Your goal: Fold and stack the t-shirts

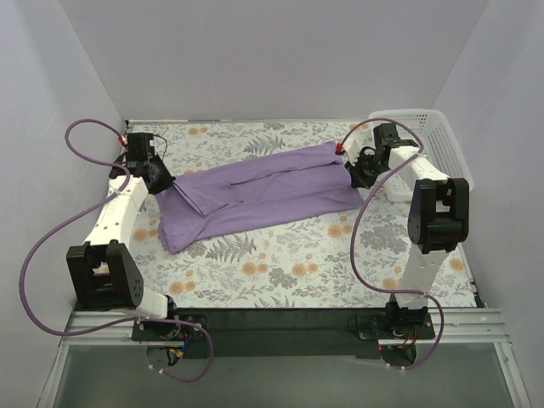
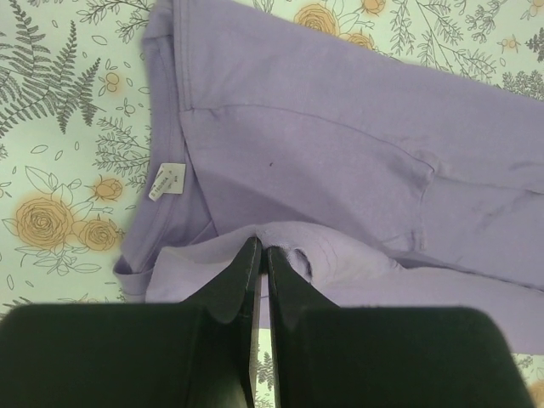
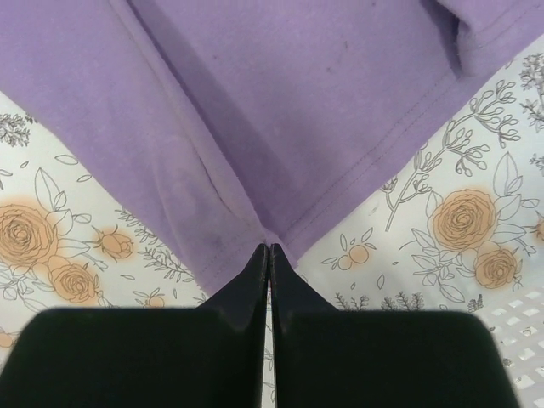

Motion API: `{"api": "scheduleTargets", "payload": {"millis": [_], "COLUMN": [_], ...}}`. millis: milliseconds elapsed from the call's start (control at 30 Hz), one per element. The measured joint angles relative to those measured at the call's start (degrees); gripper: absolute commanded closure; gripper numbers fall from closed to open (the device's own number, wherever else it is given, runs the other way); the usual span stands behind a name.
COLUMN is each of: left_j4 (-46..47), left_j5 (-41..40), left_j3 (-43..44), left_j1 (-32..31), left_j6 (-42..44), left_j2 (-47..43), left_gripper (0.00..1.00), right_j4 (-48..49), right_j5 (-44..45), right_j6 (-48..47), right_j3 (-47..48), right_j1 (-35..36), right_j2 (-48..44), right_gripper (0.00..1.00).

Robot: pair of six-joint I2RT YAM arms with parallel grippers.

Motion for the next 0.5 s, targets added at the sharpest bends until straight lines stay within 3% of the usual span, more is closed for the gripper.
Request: {"api": "scheduleTargets", "payload": {"millis": [500], "left_j4": [0.5], "left_j5": [1.79], "left_j3": [2.73], "left_j1": [0.87], "left_j6": [-0.02], "left_j2": [9.05], "left_gripper": [1.0], "right_j4": [3.87], "right_j5": [3.39], "right_j6": [4.26], "right_j3": [3.82], "right_j1": [2.16], "right_j2": [4.09], "right_gripper": [0.99]}}
